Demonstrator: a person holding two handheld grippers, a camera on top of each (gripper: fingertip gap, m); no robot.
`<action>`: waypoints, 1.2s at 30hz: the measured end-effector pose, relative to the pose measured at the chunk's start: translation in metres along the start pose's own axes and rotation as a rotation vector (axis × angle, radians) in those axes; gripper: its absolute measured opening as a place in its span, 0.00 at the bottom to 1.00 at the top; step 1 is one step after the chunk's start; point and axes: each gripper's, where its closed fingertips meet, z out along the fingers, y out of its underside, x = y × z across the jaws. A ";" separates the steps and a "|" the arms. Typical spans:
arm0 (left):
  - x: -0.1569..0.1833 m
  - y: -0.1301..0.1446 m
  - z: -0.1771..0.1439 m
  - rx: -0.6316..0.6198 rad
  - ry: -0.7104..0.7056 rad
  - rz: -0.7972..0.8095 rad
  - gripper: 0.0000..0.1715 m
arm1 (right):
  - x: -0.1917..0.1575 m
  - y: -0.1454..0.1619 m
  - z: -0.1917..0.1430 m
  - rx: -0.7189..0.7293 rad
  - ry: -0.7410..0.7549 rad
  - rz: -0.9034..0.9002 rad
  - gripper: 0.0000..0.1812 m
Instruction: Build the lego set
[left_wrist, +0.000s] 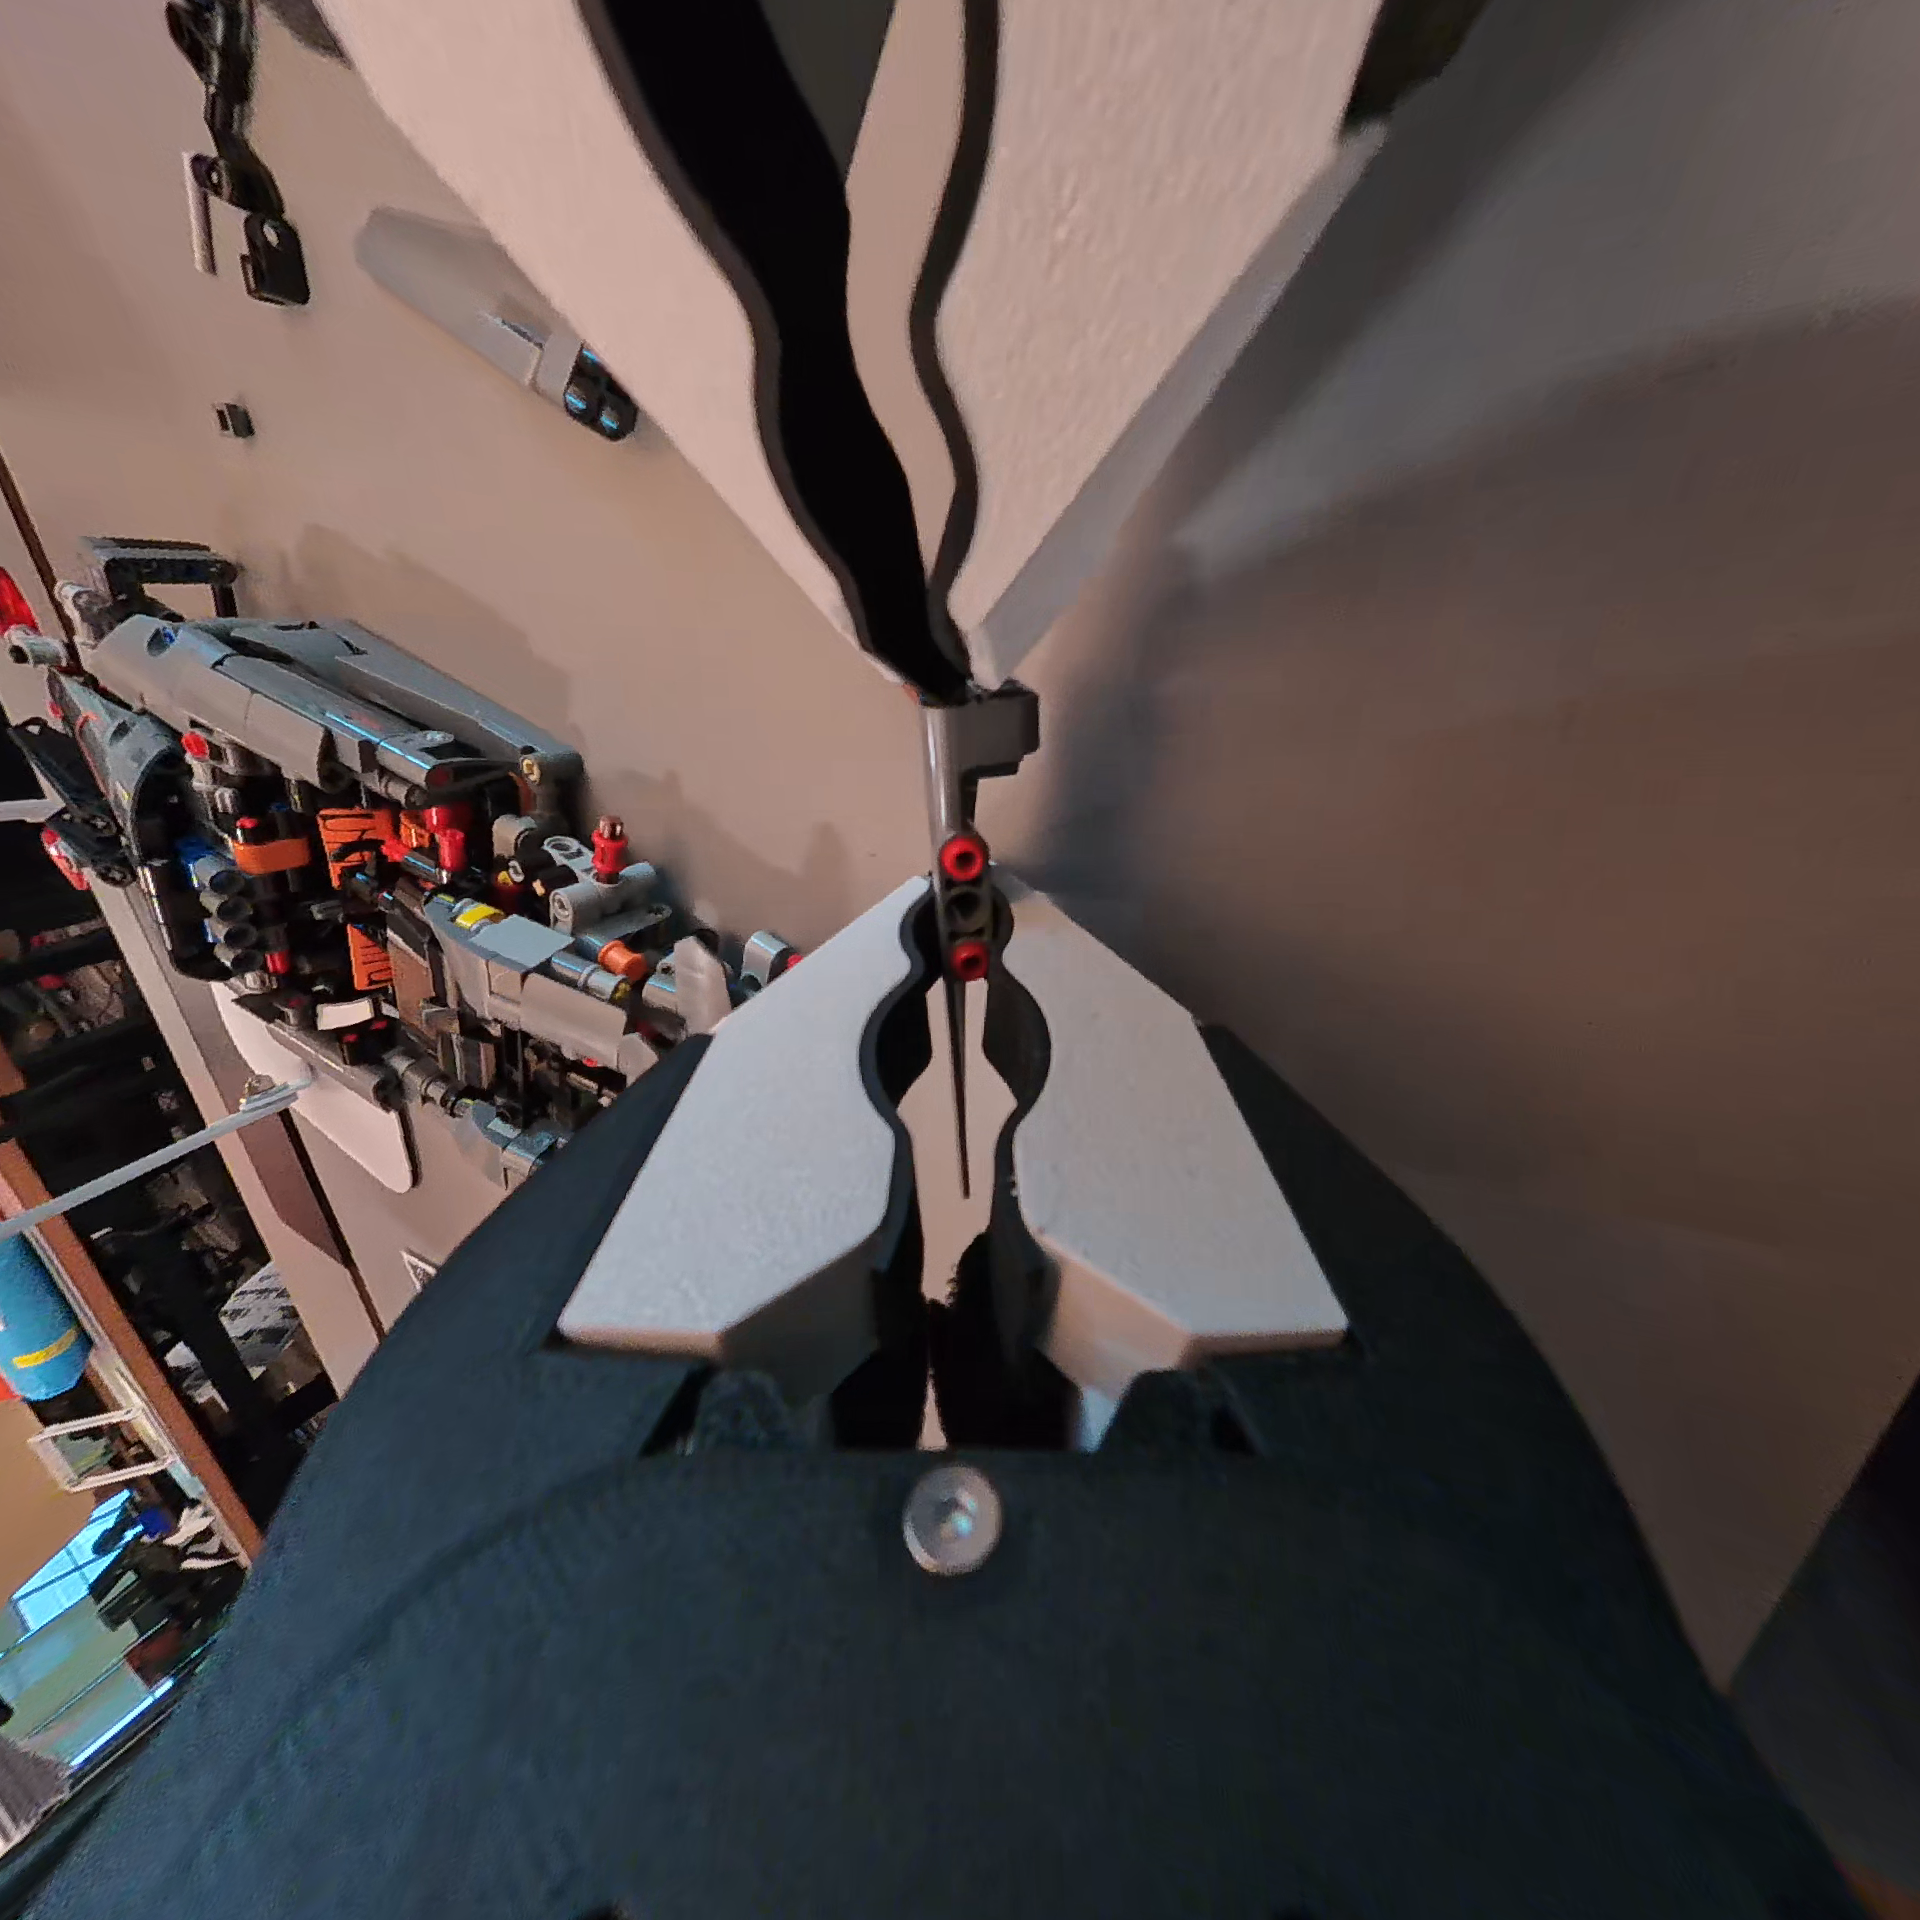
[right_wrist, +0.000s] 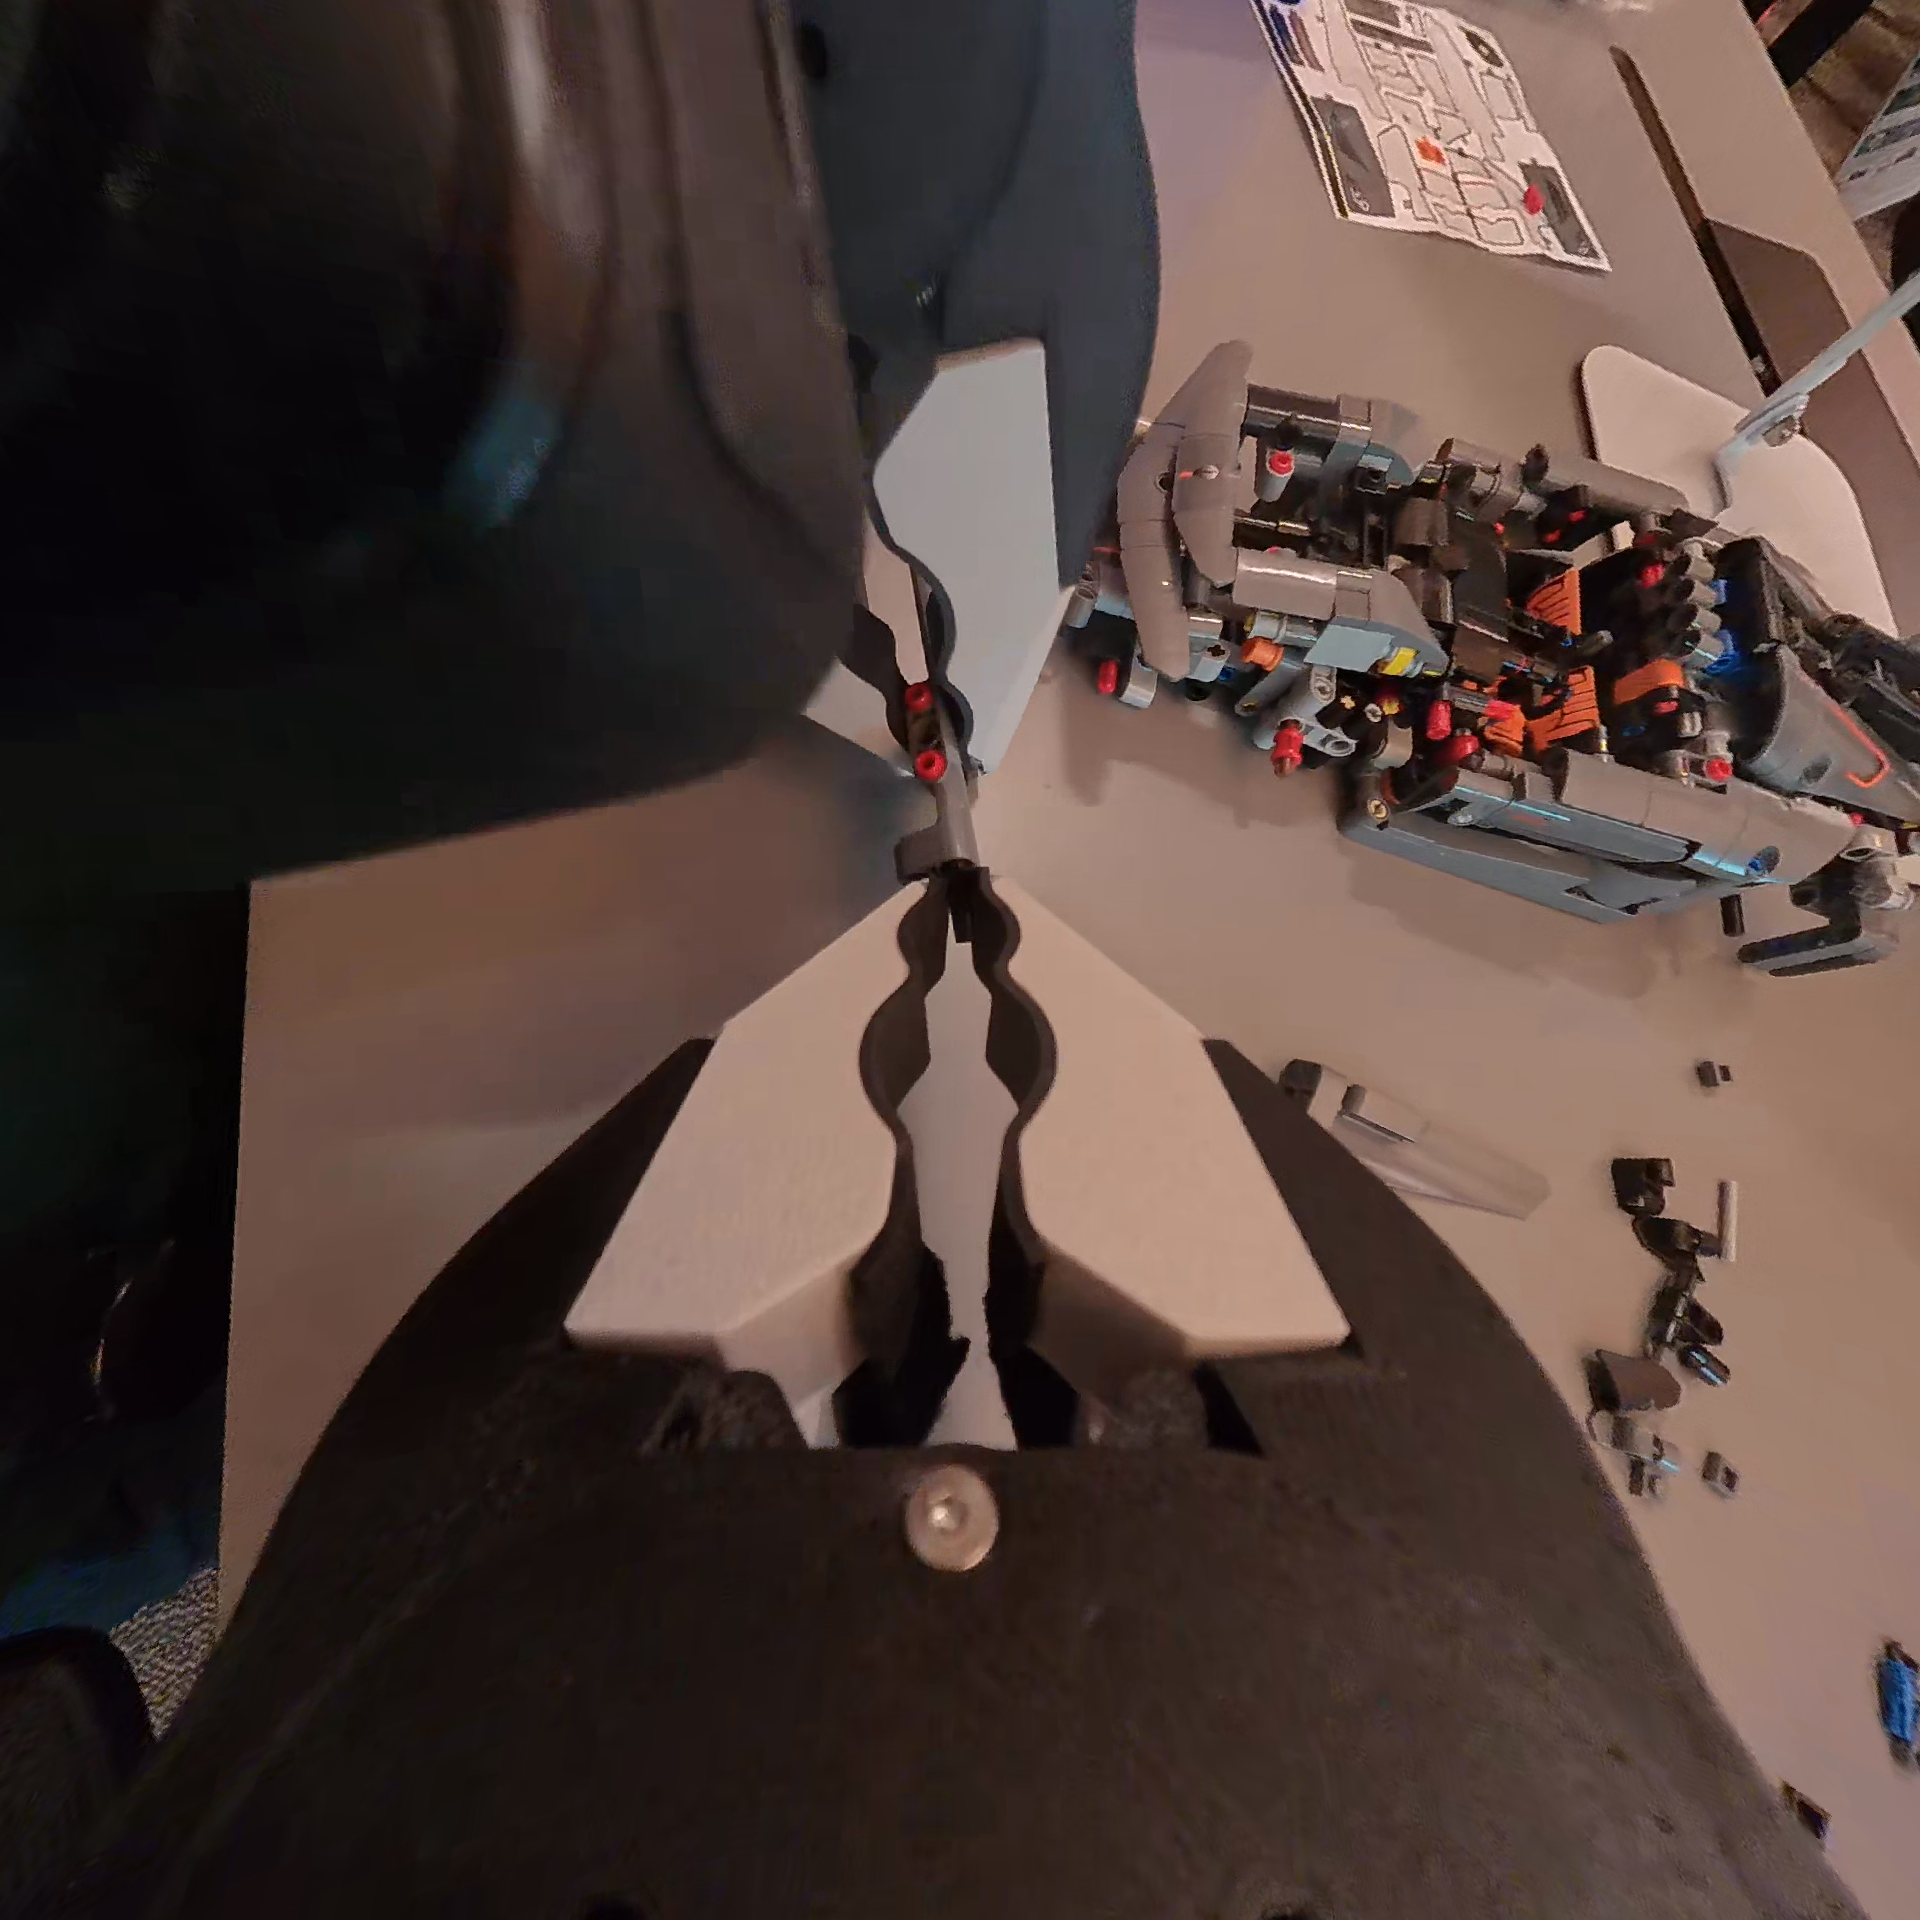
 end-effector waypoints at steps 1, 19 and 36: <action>0.000 0.000 0.000 -0.005 0.000 0.002 0.01 | 0.000 0.000 0.000 -0.005 0.001 0.000 0.01; 0.003 -0.015 -0.008 0.169 0.004 0.000 0.11 | 0.000 0.006 0.005 0.019 -0.064 0.097 0.01; -0.009 -0.049 -0.035 0.438 -0.175 0.022 0.01 | -0.006 -0.008 -0.018 0.172 -0.298 0.327 0.01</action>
